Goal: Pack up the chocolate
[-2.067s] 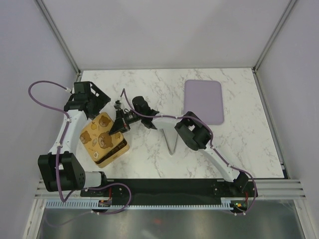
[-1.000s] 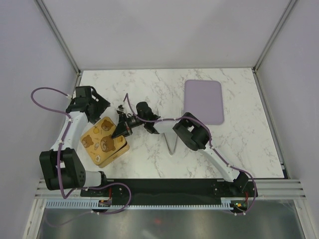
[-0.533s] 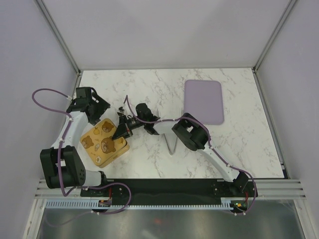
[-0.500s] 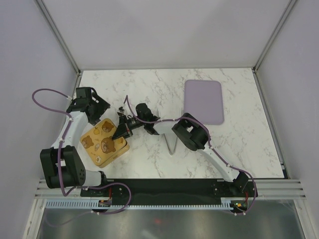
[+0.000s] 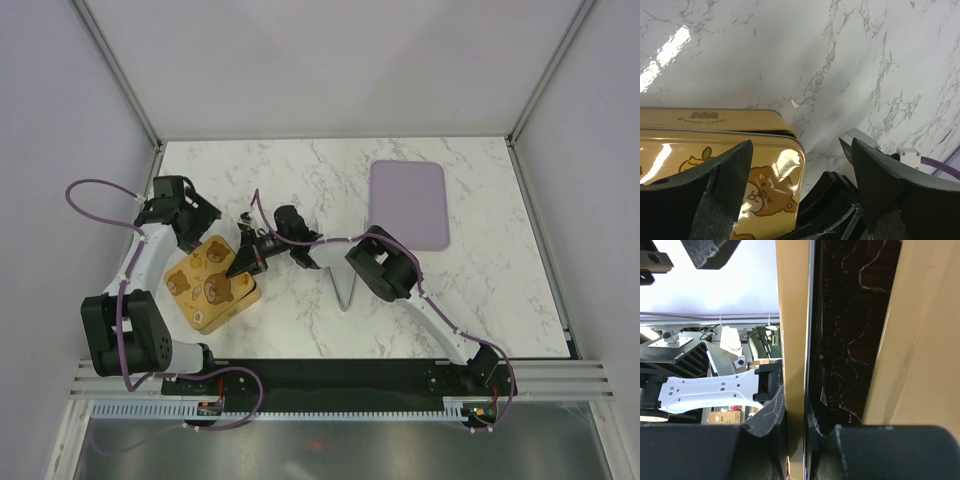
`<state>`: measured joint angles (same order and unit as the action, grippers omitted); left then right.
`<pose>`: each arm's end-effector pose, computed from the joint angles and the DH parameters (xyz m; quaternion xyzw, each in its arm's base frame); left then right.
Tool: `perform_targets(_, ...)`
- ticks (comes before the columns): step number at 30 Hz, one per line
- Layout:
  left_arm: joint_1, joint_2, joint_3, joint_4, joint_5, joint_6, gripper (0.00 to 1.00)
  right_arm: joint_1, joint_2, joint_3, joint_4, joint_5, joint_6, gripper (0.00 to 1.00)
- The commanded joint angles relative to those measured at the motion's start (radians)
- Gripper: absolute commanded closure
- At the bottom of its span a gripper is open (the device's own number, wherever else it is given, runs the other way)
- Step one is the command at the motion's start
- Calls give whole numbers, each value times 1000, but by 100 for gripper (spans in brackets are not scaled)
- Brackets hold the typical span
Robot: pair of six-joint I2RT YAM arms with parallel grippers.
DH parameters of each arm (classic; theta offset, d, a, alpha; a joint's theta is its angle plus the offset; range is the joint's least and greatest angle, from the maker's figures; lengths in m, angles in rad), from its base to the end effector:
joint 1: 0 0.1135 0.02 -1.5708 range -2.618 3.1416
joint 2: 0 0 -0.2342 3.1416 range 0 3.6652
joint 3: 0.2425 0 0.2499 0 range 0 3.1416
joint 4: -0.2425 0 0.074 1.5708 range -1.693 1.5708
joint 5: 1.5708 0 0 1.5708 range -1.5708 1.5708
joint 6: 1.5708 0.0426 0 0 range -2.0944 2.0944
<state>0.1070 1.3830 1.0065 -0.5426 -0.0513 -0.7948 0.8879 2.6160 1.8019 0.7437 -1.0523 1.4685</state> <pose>0.2927 0.0336 0.2175 -0.4201 0.8488 -0.0850 0.3095 0.3043 0.4327 0.0891 0.1470 -0.7041 -0.6853 0.1139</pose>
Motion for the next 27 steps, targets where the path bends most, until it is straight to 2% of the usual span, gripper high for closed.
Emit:
perform_targets(1, 8, 7, -5, 32, -28, -32, 13, -33, 4, 30, 33, 28, -25, 86)
perform_targets(7, 8, 13, -5, 32, -35, -29, 13, -56, -10, 13, 19, 35, -48, 81)
perform_targets(17, 10, 13, 1, 30, -44, -21, 13, -82, -42, -19, -6, 49, -85, 61)
perform_targets(27, 13, -1, 1, 24, -53, -11, 13, -136, -97, -64, -61, 61, -148, 57)
